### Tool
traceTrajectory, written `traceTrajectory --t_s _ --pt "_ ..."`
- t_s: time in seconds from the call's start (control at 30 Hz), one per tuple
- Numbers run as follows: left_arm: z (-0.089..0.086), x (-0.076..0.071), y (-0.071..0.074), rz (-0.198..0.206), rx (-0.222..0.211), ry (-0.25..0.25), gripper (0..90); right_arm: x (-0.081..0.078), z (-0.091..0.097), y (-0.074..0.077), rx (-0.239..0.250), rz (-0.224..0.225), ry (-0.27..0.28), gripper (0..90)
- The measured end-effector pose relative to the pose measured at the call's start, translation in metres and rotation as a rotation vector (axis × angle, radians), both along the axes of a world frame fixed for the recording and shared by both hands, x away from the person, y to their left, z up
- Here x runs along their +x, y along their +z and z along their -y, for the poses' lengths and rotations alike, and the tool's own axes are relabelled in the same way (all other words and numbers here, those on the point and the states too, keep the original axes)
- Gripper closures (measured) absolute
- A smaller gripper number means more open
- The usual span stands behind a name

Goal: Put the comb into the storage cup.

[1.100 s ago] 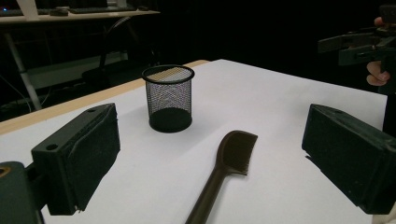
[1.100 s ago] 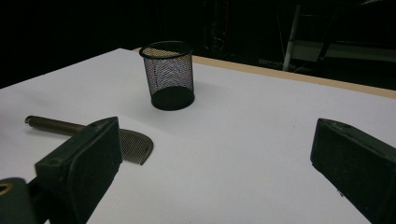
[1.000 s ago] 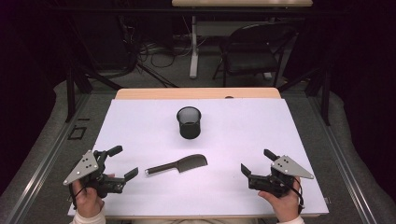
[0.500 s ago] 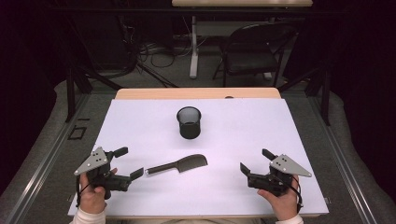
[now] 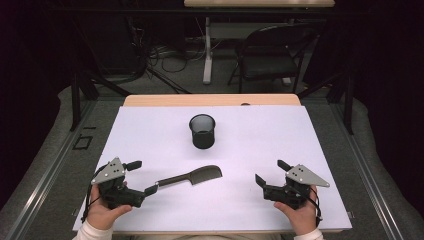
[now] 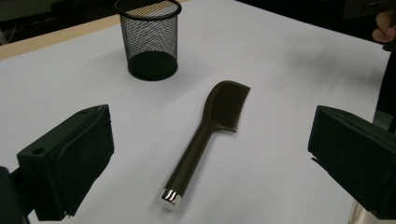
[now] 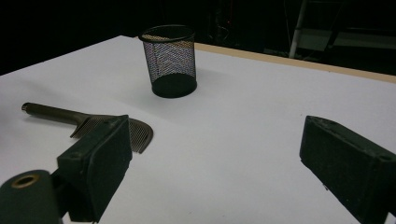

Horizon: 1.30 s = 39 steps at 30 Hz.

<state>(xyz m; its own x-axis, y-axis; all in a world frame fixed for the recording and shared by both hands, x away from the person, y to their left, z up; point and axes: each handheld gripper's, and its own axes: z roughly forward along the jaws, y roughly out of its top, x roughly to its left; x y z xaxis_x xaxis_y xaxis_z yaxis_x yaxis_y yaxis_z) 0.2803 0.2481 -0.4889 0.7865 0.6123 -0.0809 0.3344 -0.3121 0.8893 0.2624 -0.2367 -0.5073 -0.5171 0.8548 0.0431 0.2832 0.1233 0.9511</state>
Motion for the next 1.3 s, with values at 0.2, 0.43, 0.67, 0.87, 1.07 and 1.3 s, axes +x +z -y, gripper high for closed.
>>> traceTrajectory --t_s 0.2,0.43,0.67,0.87,1.07,1.3 --pt "-0.003 0.002 0.003 -0.013 0.021 0.013 0.4 0.001 0.001 -0.001 0.009 -0.004 -0.002 10.1" --pt "-0.006 0.008 0.012 -0.032 0.055 -0.009 0.4 0.002 0.003 -0.002 0.014 -0.010 -0.012 14.2" --pt "-0.004 0.013 0.017 -0.049 0.089 -0.016 0.4 0.002 0.002 -0.003 0.003 -0.013 -0.012 14.2" --pt "-0.002 0.018 0.023 -0.065 0.124 -0.018 0.4 0.002 0.003 -0.003 0.004 -0.022 -0.012 14.2" --pt "0.001 0.022 0.028 -0.080 0.172 -0.027 0.4 0.002 0.003 -0.004 0.003 -0.019 -0.007 14.2" --pt "0.002 0.025 0.032 -0.096 0.223 -0.023 0.4 0.002 0.002 -0.004 0.003 -0.026 -0.009 14.3"
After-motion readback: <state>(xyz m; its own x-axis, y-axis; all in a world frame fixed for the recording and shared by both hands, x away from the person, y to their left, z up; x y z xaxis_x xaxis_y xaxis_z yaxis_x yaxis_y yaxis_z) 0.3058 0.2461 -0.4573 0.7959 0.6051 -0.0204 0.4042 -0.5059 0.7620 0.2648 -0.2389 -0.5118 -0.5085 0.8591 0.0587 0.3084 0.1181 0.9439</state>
